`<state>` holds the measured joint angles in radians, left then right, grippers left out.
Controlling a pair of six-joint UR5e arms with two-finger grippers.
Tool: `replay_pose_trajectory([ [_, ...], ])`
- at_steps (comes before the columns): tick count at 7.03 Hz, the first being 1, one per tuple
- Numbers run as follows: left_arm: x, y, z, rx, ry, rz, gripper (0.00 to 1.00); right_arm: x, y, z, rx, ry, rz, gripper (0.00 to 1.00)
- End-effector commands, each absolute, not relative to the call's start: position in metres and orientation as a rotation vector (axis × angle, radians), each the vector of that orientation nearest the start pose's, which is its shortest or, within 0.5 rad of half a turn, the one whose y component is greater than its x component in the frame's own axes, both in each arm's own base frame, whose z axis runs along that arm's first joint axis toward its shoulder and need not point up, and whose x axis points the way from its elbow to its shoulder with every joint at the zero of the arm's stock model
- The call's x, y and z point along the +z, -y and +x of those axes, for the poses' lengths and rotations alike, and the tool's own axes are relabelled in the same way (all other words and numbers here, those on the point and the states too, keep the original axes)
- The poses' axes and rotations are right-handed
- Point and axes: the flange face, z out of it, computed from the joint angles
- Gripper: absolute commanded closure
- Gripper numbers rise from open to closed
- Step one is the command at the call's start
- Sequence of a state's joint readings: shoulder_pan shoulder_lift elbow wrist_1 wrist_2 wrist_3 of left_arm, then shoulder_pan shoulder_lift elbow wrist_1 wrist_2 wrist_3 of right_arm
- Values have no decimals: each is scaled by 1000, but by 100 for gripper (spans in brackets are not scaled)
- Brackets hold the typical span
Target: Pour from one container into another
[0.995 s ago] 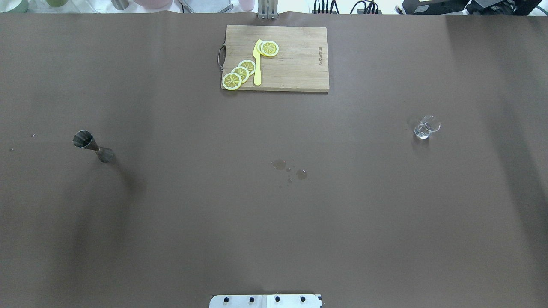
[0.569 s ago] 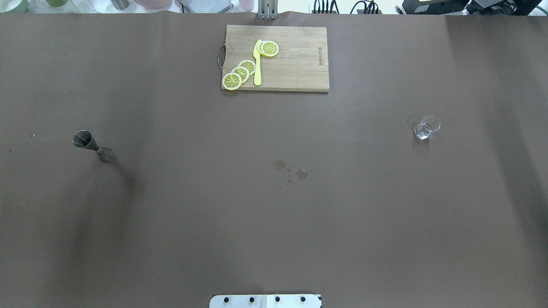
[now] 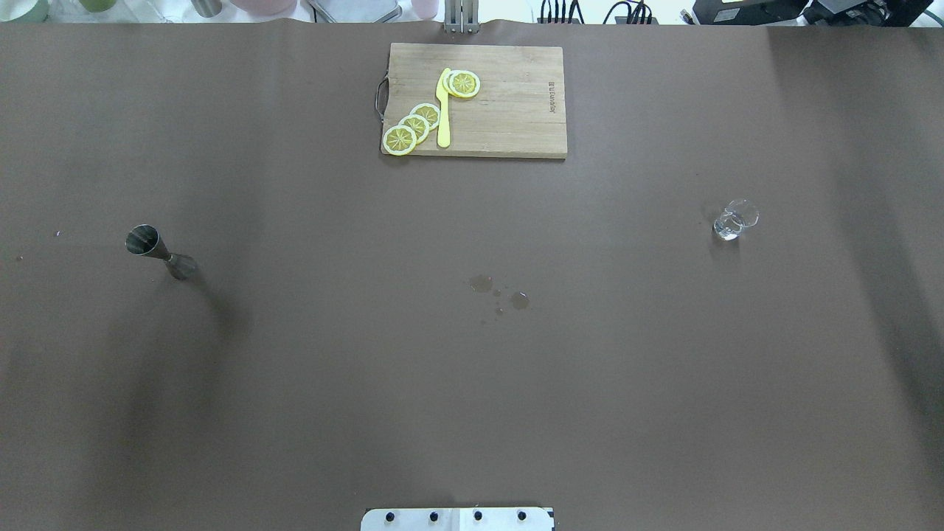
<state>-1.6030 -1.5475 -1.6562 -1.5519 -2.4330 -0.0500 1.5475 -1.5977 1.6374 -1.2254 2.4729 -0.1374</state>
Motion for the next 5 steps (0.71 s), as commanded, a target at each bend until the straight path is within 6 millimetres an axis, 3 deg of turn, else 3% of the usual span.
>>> replay_pose_trajectory([
  [1, 613, 479, -73, -58, -866, 46, 1, 578, 497, 35, -381, 877, 485, 0],
  [3, 579, 479, -62, -225, -879, -18, 1, 561, 495, 14, -452, 878, 536, 0],
  [5, 559, 462, -32, -176, -881, -24, 1, 549, 492, -3, -517, 874, 608, 0],
])
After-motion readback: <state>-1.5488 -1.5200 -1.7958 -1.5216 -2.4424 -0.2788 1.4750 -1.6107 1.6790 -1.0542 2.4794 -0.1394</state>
